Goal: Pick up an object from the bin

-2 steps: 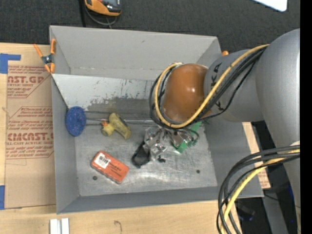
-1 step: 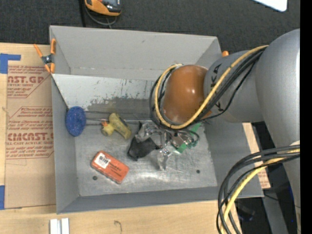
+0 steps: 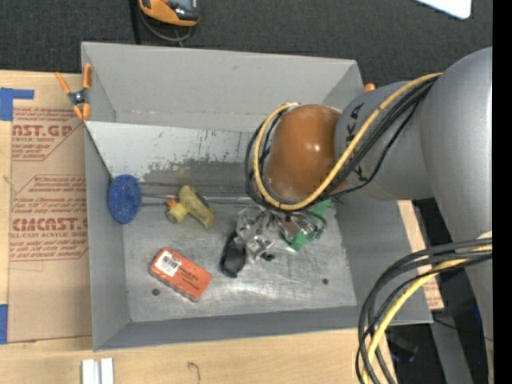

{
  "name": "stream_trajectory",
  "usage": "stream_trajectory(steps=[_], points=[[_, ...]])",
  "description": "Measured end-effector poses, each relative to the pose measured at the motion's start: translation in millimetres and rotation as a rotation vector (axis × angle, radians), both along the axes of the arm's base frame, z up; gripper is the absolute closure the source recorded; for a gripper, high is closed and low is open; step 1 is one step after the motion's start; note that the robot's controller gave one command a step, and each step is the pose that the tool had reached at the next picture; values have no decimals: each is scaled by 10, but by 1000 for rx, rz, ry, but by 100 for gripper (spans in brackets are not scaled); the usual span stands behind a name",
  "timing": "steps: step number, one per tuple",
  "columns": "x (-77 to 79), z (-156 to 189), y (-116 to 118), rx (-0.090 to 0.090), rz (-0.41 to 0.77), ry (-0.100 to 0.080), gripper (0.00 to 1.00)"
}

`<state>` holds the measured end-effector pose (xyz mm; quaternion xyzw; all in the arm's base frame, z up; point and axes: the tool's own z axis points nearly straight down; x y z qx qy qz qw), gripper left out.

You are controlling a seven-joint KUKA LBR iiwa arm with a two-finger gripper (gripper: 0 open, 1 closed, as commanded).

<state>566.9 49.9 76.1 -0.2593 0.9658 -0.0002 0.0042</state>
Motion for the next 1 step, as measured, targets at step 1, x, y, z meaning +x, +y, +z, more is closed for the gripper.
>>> stream_trajectory(steps=[1], points=[[-25, -26, -7, -2, 1, 8, 0]])
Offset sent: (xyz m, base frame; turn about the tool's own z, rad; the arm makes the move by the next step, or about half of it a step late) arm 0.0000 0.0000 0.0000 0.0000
